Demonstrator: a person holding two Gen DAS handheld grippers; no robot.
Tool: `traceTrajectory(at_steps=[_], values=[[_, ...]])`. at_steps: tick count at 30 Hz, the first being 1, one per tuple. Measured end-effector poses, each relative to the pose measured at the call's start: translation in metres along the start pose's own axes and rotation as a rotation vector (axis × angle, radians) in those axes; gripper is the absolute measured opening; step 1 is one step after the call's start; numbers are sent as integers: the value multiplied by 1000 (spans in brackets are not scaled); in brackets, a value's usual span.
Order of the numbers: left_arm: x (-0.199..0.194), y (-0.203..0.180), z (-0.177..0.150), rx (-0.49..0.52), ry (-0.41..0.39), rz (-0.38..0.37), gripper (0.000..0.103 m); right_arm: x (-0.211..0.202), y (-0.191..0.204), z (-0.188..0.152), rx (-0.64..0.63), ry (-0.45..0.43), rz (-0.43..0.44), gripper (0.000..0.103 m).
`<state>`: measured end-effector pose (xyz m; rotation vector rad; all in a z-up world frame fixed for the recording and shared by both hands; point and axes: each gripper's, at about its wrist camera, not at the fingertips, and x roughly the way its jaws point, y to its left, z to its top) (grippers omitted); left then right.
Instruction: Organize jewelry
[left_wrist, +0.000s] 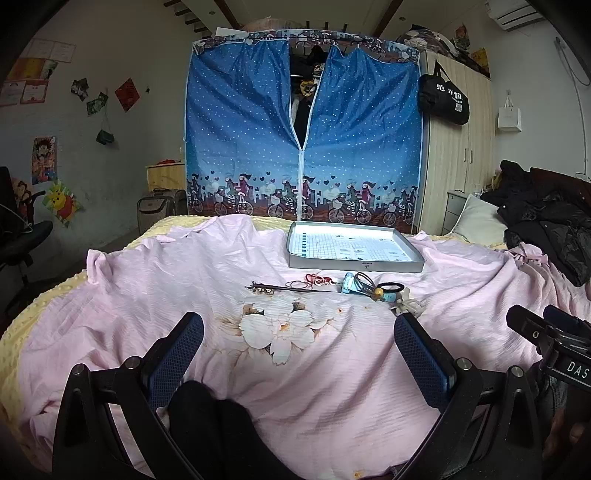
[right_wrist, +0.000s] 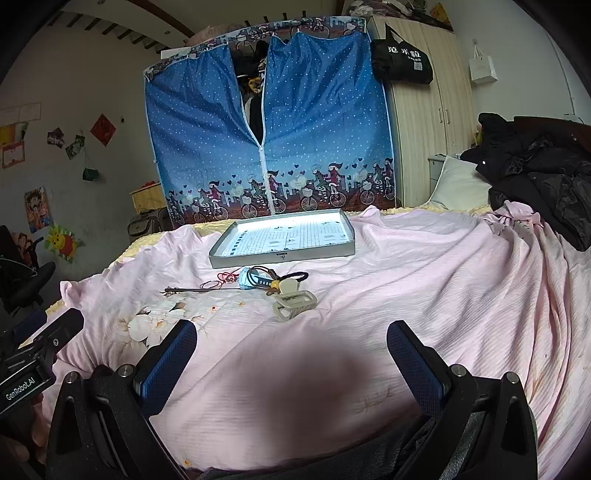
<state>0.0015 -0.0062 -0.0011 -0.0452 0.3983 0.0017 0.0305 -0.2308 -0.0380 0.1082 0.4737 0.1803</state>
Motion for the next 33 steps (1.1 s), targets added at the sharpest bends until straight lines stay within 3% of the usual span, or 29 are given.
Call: traceTrajectory(at_steps=[33], values=[[1,2,0,-8,-2,1,101,2,3,2,0,7,3,103]])
